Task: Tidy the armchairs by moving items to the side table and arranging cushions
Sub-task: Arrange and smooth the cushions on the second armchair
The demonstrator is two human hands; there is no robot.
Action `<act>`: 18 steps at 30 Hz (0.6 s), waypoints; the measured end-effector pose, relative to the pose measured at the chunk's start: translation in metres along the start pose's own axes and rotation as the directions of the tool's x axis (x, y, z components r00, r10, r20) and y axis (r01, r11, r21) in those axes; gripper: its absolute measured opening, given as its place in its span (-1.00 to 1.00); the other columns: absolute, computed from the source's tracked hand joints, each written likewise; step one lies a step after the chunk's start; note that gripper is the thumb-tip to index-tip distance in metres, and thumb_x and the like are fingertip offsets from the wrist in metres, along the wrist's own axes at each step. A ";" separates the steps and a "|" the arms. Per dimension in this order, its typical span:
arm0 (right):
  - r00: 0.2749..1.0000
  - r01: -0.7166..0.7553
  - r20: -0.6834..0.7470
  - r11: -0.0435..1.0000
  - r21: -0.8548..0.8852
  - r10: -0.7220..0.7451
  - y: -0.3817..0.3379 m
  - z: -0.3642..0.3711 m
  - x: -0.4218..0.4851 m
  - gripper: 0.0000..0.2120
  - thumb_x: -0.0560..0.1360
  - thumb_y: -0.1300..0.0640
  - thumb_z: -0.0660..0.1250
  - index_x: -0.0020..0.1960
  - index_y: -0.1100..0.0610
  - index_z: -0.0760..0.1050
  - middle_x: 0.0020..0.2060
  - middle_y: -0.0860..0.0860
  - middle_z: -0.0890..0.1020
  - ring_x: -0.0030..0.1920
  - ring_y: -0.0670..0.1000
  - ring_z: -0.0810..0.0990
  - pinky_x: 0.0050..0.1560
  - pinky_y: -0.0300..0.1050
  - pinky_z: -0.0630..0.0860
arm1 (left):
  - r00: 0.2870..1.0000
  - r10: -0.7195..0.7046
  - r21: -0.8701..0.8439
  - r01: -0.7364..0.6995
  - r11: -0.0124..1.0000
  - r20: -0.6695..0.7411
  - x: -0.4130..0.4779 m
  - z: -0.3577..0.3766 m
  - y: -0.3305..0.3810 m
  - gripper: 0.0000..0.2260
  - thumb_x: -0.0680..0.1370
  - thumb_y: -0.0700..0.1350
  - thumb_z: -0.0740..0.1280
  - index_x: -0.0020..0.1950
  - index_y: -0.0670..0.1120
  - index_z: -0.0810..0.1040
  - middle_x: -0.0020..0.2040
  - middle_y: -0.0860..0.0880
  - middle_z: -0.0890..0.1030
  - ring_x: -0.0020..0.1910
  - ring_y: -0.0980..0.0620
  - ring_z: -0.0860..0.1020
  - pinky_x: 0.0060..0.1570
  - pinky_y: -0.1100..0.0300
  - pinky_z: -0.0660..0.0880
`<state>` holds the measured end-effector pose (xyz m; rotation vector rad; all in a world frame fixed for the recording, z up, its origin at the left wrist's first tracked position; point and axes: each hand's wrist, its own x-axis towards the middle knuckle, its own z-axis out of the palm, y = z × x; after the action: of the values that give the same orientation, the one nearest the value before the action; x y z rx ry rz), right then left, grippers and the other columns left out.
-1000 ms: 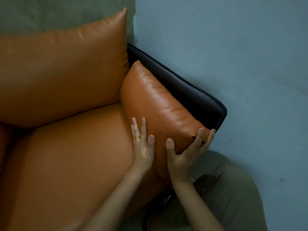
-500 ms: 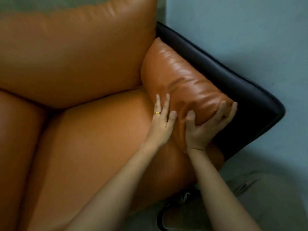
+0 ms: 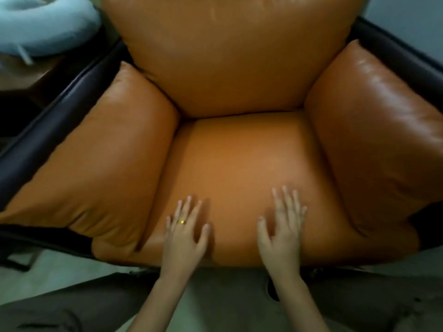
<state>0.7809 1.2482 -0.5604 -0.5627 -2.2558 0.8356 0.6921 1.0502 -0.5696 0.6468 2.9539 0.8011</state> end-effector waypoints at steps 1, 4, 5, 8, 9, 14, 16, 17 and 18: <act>0.995 -0.007 0.095 1.000 -0.007 0.007 -0.003 0.011 -0.004 -0.40 0.57 -0.04 0.16 0.59 -0.09 0.15 0.59 -0.04 0.19 0.63 0.01 0.00 0.58 0.27 -0.07 | 0.999 -0.038 0.038 0.038 0.999 -0.001 -0.008 -0.005 -0.018 -0.45 0.62 0.26 0.07 0.60 0.17 0.19 0.60 0.22 0.01 0.60 0.18 -0.09 0.57 -0.01 -0.07; 0.951 0.038 0.309 0.984 -0.175 0.018 -0.010 0.039 -0.023 -0.41 0.58 -0.21 0.12 0.59 -0.16 0.15 0.61 -0.07 0.15 0.63 0.02 -0.07 0.58 0.23 -0.18 | 0.997 -0.074 0.083 0.075 0.994 -0.017 -0.029 -0.016 -0.061 -0.40 0.60 0.33 0.00 0.61 0.15 0.19 0.62 0.17 0.04 0.60 0.15 -0.05 0.52 -0.07 0.13; 0.939 0.095 0.345 0.964 -0.247 -0.004 -0.013 0.047 -0.030 -0.41 0.57 -0.23 0.13 0.57 -0.16 0.21 0.61 -0.06 0.17 0.63 0.05 -0.05 0.58 0.23 -0.19 | 0.999 -0.053 0.091 0.054 0.994 -0.012 -0.036 -0.018 -0.071 -0.39 0.59 0.34 0.01 0.61 0.15 0.17 0.63 0.15 0.04 0.60 0.14 -0.04 0.48 -0.08 0.21; 0.925 0.194 0.376 0.923 -0.332 -0.060 -0.024 0.062 -0.048 -0.45 0.56 -0.21 0.20 0.51 -0.11 0.36 0.58 -0.02 0.25 0.62 0.12 0.07 0.57 0.27 -0.10 | 0.999 0.040 0.138 -0.041 0.990 0.007 -0.048 -0.018 -0.082 -0.37 0.59 0.31 0.08 0.63 0.16 0.09 0.66 0.09 -0.01 0.61 0.10 -0.06 0.42 -0.01 0.25; 0.923 0.210 0.379 0.917 -0.339 -0.071 -0.028 0.066 -0.054 -0.45 0.56 -0.20 0.21 0.51 -0.09 0.37 0.58 -0.01 0.26 0.61 0.13 0.08 0.56 0.28 -0.08 | 0.998 0.060 0.155 -0.060 0.986 0.010 -0.053 -0.017 -0.084 -0.38 0.60 0.29 0.11 0.63 0.16 0.08 0.66 0.08 -0.01 0.62 0.08 -0.07 0.42 -0.02 0.25; 0.914 0.265 0.391 0.893 -0.364 -0.111 -0.044 0.081 -0.066 -0.44 0.55 -0.20 0.21 0.52 -0.08 0.36 0.58 0.02 0.26 0.60 0.19 0.10 0.55 0.33 -0.05 | 0.965 0.138 0.060 -0.127 0.990 -0.224 -0.095 -0.004 -0.107 -0.54 0.61 0.03 0.32 0.50 -0.05 0.44 0.60 -0.10 0.24 0.56 -0.11 0.26 0.42 -0.21 0.35; 0.915 0.258 0.391 0.889 -0.379 -0.099 -0.048 0.085 -0.068 -0.43 0.54 -0.21 0.19 0.52 -0.08 0.37 0.58 0.03 0.27 0.60 0.21 0.10 0.54 0.33 -0.06 | 0.922 0.050 -0.013 -0.059 0.998 -0.383 -0.111 -0.003 -0.118 -0.63 0.59 0.00 0.35 0.33 -0.15 0.58 0.48 -0.13 0.40 0.43 -0.15 0.43 0.26 -0.22 0.50; 0.916 0.252 0.389 0.888 -0.384 -0.092 -0.050 0.087 -0.068 -0.43 0.54 -0.22 0.18 0.52 -0.08 0.37 0.58 0.03 0.27 0.60 0.22 0.09 0.54 0.33 -0.08 | 0.905 -0.024 -0.057 0.000 0.998 -0.425 -0.115 -0.005 -0.122 -0.64 0.59 0.02 0.34 0.29 -0.16 0.59 0.42 -0.13 0.42 0.36 -0.16 0.47 0.16 -0.20 0.56; 0.919 0.242 0.384 0.890 -0.386 -0.084 -0.052 0.089 -0.069 -0.43 0.54 -0.21 0.18 0.51 -0.08 0.37 0.58 0.03 0.26 0.60 0.22 0.08 0.54 0.32 -0.09 | 0.891 -0.100 -0.101 0.061 0.993 -0.444 -0.115 -0.009 -0.126 -0.60 0.58 0.07 0.33 0.30 -0.17 0.56 0.40 -0.12 0.41 0.33 -0.15 0.48 0.09 -0.18 0.59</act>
<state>0.7575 1.1355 -0.6054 -0.4214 -2.8090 0.3687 0.7477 0.9014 -0.6340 0.3687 3.2935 1.2074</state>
